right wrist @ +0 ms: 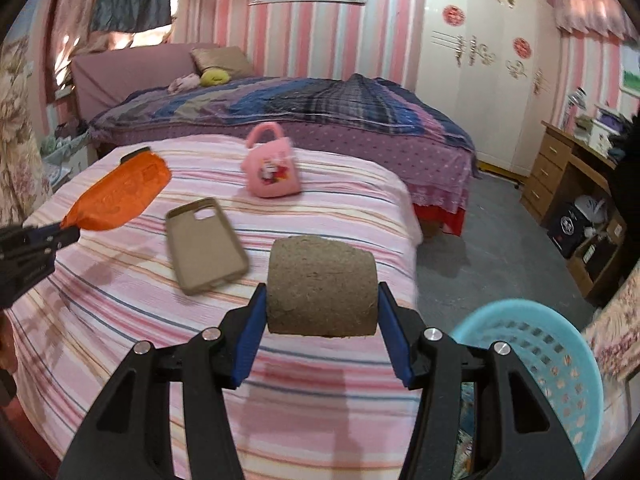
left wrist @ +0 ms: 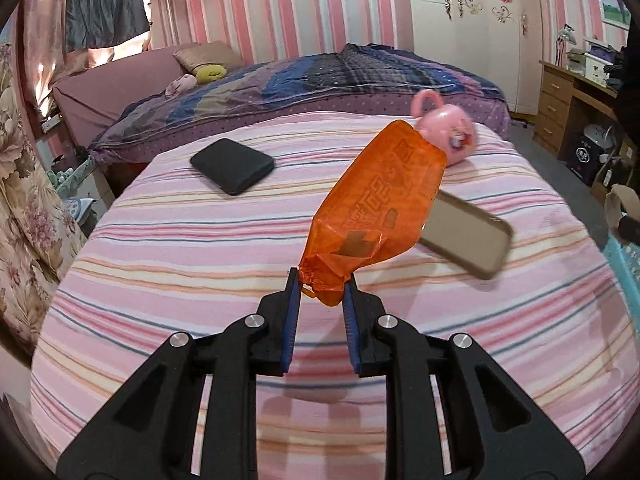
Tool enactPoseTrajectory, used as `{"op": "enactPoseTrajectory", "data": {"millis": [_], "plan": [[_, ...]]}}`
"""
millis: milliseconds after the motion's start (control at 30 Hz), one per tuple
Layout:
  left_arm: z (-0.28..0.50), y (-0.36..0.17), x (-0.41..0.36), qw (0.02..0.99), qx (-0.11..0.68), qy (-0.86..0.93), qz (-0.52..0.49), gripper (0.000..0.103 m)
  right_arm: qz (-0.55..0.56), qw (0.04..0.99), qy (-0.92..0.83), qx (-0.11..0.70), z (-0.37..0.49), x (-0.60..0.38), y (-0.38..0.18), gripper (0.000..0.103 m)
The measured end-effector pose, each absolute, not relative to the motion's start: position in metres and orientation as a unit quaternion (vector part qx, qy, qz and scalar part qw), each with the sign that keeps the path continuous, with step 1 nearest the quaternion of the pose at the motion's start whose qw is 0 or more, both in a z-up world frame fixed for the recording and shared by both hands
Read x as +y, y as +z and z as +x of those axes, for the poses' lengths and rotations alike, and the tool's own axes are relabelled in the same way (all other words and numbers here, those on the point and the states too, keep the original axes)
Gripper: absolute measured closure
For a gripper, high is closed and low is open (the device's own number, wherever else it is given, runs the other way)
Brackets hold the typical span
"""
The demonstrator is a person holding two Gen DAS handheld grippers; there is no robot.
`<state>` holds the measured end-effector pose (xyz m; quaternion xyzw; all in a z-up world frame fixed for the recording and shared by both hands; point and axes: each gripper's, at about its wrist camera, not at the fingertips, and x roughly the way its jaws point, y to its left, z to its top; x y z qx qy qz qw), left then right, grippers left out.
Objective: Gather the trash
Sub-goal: 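Carry the mesh bag and cardboard tube over the blue basket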
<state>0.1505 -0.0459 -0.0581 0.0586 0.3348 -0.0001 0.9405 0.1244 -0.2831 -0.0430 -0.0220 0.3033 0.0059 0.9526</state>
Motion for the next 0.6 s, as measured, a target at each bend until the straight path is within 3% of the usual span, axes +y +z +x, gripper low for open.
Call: {"op": "enactPoseTrajectory", "data": {"millis": [600], "plan": [[0.133,-0.076,-0.212,0.928,0.341,-0.124,0.086,0.083,-0.004,0.936,-0.166,0.31,0.067,-0.412,-0.057,0.05]]}}
